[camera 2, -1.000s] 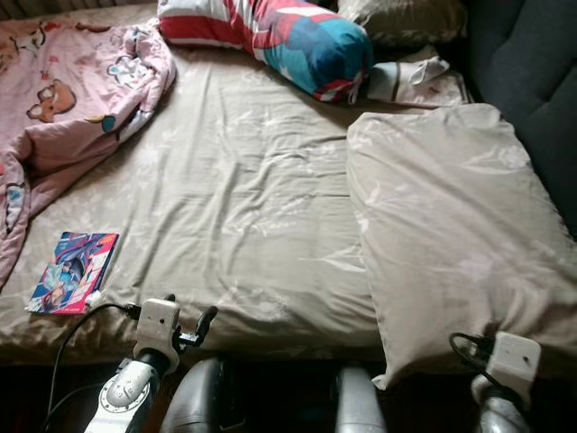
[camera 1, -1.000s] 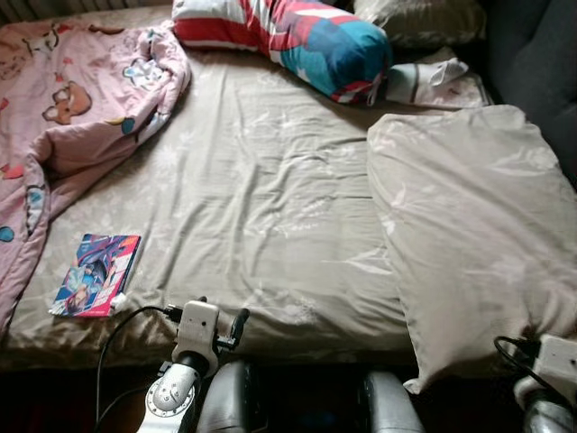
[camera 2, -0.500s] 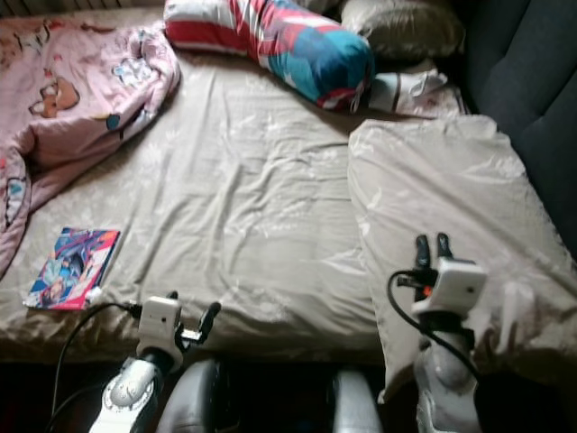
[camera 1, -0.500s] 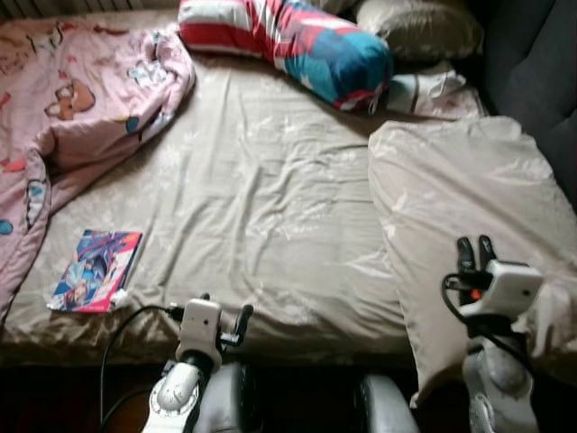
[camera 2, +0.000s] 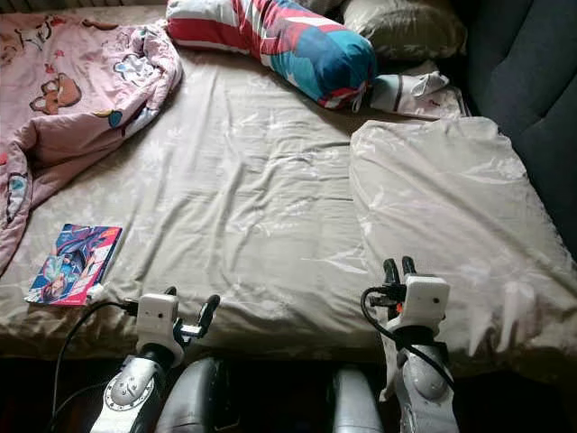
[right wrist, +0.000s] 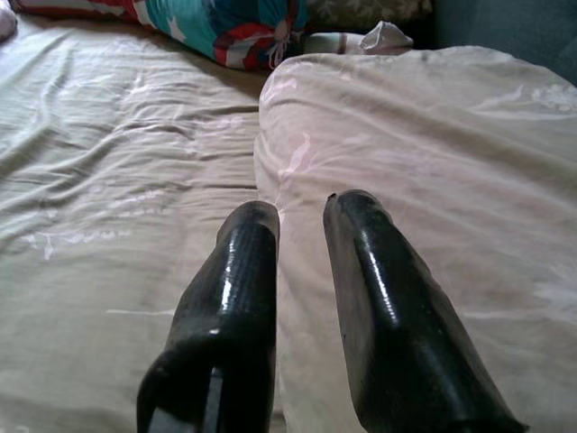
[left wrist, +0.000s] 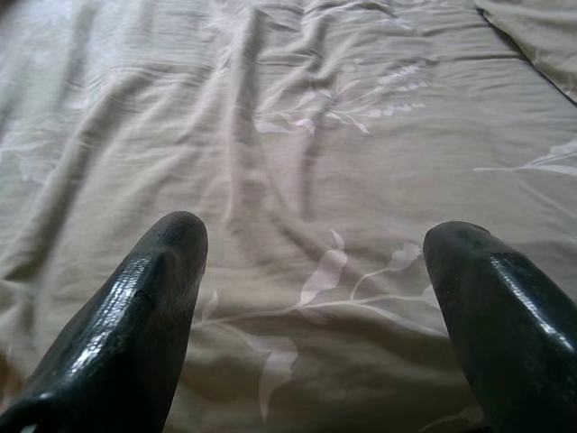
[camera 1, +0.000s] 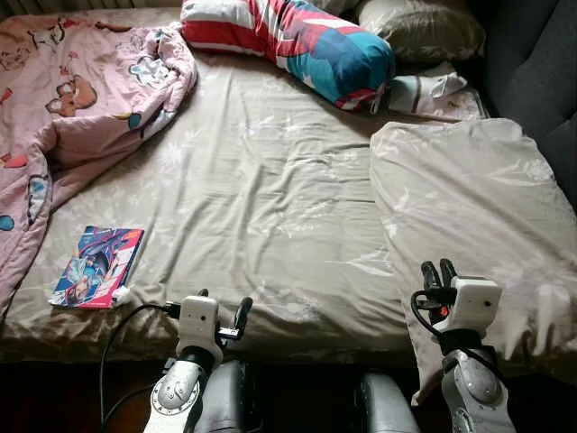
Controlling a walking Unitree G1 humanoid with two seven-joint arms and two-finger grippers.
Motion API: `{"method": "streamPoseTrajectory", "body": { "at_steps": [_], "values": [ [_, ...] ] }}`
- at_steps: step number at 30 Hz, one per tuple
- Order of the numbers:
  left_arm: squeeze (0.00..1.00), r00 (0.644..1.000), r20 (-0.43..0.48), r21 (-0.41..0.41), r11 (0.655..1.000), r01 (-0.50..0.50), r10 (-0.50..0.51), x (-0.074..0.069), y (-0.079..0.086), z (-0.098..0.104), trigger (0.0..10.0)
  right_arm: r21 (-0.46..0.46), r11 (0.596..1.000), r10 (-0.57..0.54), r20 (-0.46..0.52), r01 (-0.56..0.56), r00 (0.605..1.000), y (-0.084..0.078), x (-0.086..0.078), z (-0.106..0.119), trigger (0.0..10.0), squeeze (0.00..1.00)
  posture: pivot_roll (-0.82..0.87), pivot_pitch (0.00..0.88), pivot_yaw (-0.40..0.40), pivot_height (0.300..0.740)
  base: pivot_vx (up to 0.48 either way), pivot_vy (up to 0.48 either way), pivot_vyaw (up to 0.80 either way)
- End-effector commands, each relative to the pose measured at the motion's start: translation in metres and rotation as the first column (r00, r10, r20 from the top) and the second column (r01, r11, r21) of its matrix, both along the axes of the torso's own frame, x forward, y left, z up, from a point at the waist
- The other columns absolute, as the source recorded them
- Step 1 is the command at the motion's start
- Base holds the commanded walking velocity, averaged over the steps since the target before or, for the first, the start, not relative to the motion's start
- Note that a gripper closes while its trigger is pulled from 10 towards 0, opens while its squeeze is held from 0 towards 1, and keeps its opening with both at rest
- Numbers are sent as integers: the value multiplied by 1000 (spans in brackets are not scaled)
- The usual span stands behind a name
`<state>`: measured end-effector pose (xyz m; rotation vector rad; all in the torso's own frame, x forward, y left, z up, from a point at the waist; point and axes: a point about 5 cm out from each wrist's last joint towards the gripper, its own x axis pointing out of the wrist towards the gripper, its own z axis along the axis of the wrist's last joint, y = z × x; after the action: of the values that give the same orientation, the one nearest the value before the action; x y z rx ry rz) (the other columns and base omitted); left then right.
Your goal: Clean up the room
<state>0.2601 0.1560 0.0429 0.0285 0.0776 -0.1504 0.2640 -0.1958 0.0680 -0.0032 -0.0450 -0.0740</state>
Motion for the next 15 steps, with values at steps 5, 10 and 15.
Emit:
{"method": "streamPoseTrajectory", "body": {
  "at_steps": [5,10,15],
  "values": [
    [0,999,-48,0,1000,-24,24,-3,5,-9,10000,21,1000,12,-47,-11,999,5,-2,-9,10000,0,-78,248,27,641,0,306,0],
    [0,999,-47,-3,1000,-27,27,-3,6,-9,10000,27,1000,16,-53,-15,998,7,-2,-10,10000,0,-76,249,27,641,0,329,0],
    [0,999,-44,-3,1000,-27,27,-3,7,-9,10000,29,999,21,-61,-19,998,7,-1,-11,10000,0,-77,250,28,641,0,352,0]
  ]
}}
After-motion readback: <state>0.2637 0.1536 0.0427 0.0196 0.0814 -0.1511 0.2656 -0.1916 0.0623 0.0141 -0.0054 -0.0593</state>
